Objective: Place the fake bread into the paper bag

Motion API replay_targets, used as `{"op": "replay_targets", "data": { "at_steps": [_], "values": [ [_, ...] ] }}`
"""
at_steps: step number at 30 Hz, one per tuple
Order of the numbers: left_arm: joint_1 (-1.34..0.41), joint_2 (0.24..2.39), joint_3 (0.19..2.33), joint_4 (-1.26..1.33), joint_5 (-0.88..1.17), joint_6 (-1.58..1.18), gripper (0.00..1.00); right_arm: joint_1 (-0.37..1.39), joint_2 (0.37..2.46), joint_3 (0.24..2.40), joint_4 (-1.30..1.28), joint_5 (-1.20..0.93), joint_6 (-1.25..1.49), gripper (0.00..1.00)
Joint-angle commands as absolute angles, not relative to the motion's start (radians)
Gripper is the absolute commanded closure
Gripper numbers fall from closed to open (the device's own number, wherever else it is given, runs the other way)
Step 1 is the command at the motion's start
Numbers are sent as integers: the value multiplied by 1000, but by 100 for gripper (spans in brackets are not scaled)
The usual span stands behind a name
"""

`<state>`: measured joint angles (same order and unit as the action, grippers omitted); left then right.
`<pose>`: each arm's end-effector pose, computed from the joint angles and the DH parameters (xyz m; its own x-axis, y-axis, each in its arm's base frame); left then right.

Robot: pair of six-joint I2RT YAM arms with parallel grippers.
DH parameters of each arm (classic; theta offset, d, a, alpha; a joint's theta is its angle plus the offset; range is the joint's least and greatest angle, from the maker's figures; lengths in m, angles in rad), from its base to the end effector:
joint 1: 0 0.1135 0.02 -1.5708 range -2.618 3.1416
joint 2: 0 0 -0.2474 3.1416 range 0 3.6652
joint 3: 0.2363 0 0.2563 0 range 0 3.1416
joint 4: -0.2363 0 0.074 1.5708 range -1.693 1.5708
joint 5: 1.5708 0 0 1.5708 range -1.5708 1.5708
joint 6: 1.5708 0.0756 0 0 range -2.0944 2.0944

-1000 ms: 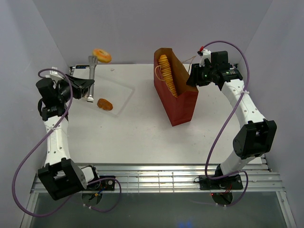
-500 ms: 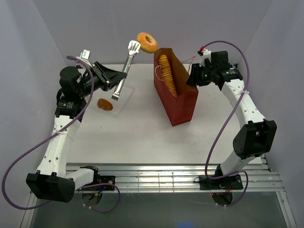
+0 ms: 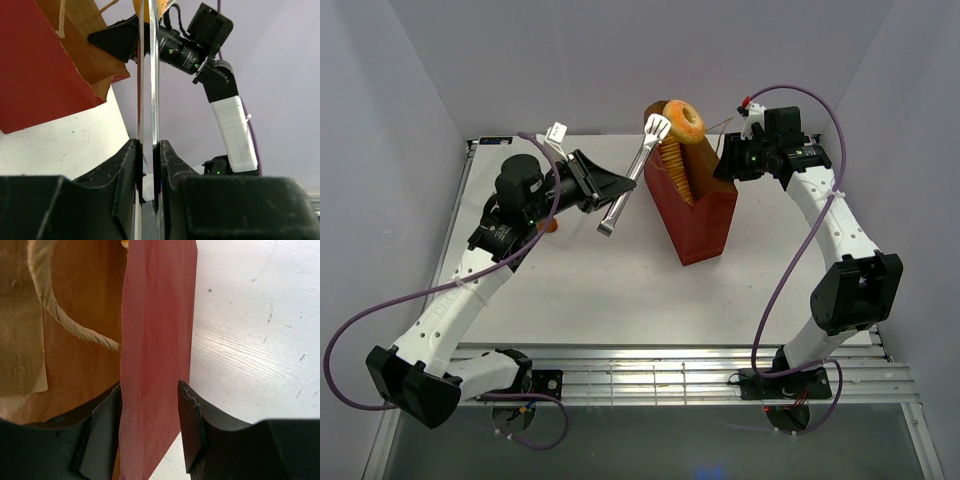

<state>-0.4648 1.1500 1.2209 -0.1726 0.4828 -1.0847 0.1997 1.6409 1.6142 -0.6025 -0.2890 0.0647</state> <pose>0.2555 -0.1674 0.4025 -0.7585 -0.4957 -0.4231 0.2981 0.3134 -0.9016 0.3941 0.1017 0.3274 -0.6025 -0.0587 -0.7960 -0.3778 0.8995 0.2196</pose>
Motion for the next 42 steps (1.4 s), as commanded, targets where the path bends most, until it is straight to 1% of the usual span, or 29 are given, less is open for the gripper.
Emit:
{"op": "replay_targets", "data": {
  "at_steps": [1,4,8,9,11,12,15,19,25,26,31,34,35,39,40,41,42],
  "values": [
    [-499,1112,1186,-144,420,-1072,99,204,1606,1660,-598,-279,64,49],
    [-506,1114,1166,-146,420,-1075,95,204,1606,1657,-600,-279,64,49],
    [-512,1114,1146,-137,416,-1077,80,204,1606,1652,-598,-281,66,49],
    [-514,1114,1143,-137,414,-1077,72,204,1606,1652,-598,-281,66,49],
    [-514,1115,1137,-133,410,-1075,65,204,1606,1649,-598,-279,64,49],
    [-514,1117,1135,-130,413,-1075,60,204,1606,1649,-598,-279,61,49],
    [-514,1126,1132,-123,420,-1074,56,204,1608,1649,-598,-279,60,49],
    [-514,1138,1132,-109,431,-1074,54,204,1609,1649,-598,-278,58,49],
    [-514,1144,1161,-124,420,-1057,55,204,1612,1651,-600,-275,54,49],
    [-514,1143,1173,-135,404,-1049,57,204,1614,1651,-601,-275,54,49],
    [-480,1128,1302,-290,311,-933,60,204,1614,1655,-603,-273,48,49],
    [-378,1117,1356,-354,314,-897,60,204,1615,1655,-603,-279,48,49],
    [-297,1115,1362,-366,331,-885,60,204,1617,1655,-603,-279,48,49],
    [-73,1092,1318,-388,486,-871,60,204,1620,1655,-604,-285,48,49],
    [-30,1088,1306,-388,511,-868,61,204,1620,1655,-604,-287,46,49],
    [57,1080,1290,-388,534,-867,61,204,1621,1655,-603,-290,45,49],
    [92,1075,1255,-381,557,-868,61,204,1624,1655,-603,-294,46,49]
  ]
}}
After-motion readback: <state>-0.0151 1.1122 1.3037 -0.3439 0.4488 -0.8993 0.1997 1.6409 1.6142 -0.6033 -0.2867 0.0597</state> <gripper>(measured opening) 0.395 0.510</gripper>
